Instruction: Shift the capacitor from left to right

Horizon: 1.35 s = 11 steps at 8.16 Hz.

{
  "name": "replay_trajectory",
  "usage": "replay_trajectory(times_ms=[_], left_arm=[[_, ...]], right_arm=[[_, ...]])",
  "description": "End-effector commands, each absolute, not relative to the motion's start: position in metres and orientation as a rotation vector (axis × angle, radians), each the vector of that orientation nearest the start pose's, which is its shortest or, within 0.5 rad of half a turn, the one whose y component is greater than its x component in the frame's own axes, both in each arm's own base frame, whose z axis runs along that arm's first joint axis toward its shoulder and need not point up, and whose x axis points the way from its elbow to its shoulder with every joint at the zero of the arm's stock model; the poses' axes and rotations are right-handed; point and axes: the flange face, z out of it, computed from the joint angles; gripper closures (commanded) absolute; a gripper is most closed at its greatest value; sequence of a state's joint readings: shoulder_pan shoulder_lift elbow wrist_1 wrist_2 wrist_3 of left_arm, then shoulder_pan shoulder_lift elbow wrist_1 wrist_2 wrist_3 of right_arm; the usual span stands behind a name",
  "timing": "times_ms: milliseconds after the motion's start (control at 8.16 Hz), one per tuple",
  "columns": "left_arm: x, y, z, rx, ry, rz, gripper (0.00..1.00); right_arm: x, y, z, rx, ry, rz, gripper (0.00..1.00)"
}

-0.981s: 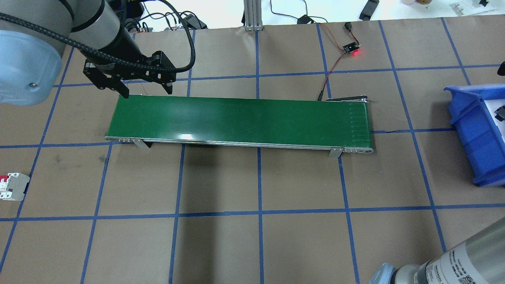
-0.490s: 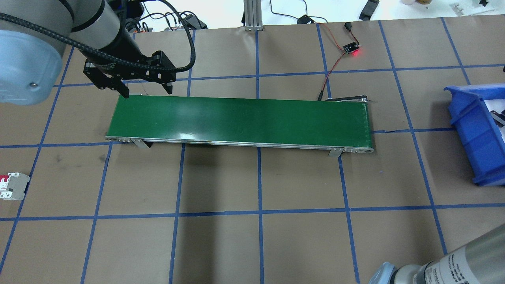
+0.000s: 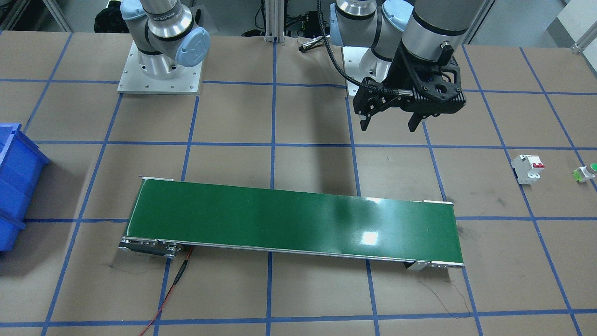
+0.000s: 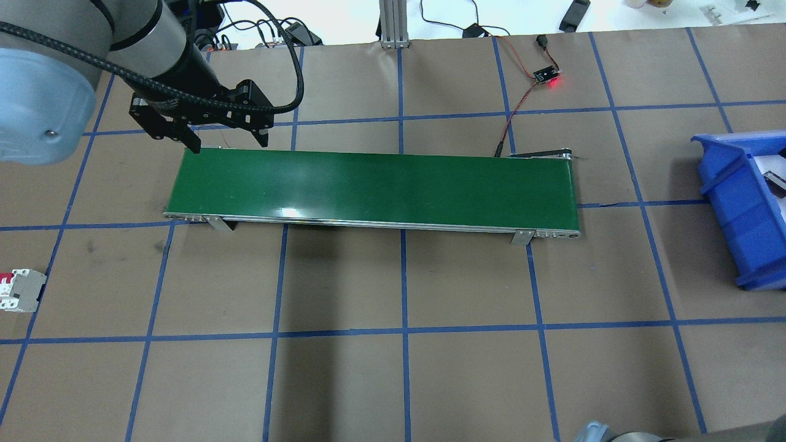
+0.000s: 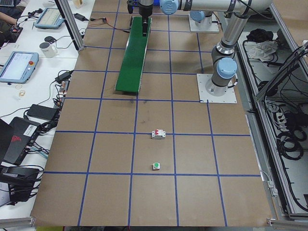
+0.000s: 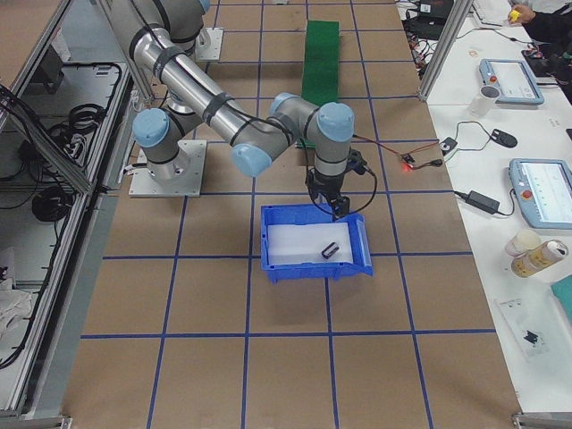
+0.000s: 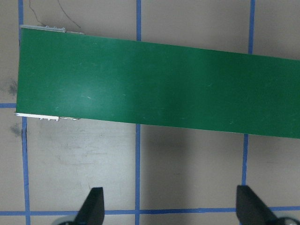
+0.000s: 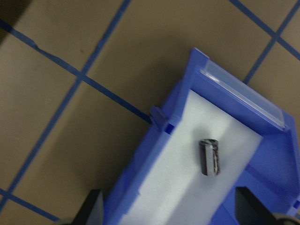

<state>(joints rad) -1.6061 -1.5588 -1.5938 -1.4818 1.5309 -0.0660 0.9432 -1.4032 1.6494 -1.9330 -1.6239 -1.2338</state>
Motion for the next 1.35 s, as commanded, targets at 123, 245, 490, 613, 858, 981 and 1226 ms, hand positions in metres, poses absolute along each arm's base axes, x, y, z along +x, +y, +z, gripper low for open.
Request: replay_trajectory(times_ms=[123,245,490,613,858,981,1226], left_arm=[[-0.155,-0.489,0.492,-0.046,3.183,-0.121,0.0],[-0.155,-0.489,0.492,-0.046,3.183,-0.121,0.0],[-0.155,-0.489,0.492,-0.046,3.183,-0.121,0.0],[-0.155,-0.489,0.492,-0.046,3.183,-0.121,0.0],[-0.155,-0.489,0.492,-0.046,3.183,-0.121,0.0],[-0.155,-0.489,0.492,-0.046,3.183,-0.121,0.0],[-0.155,-0.489,0.492,-0.046,3.183,-0.121,0.0]], right_arm=[[-0.038,-0.512,0.466,-0.647,3.067,-0.09,0.0],[0.016,-0.511,0.472,-0.589,3.075,-0.101,0.0],[0.127,-0.499,0.489,-0.47,3.083,-0.148,0.0],[0.166,-0.488,0.49,-0.379,3.084,-0.144,0.0],[0.187,-0.481,0.487,-0.364,3.086,-0.132,0.0],[0.186,-0.483,0.484,-0.364,3.096,-0.12,0.0],[0.185,-0.484,0.483,-0.362,3.101,-0.115,0.0]])
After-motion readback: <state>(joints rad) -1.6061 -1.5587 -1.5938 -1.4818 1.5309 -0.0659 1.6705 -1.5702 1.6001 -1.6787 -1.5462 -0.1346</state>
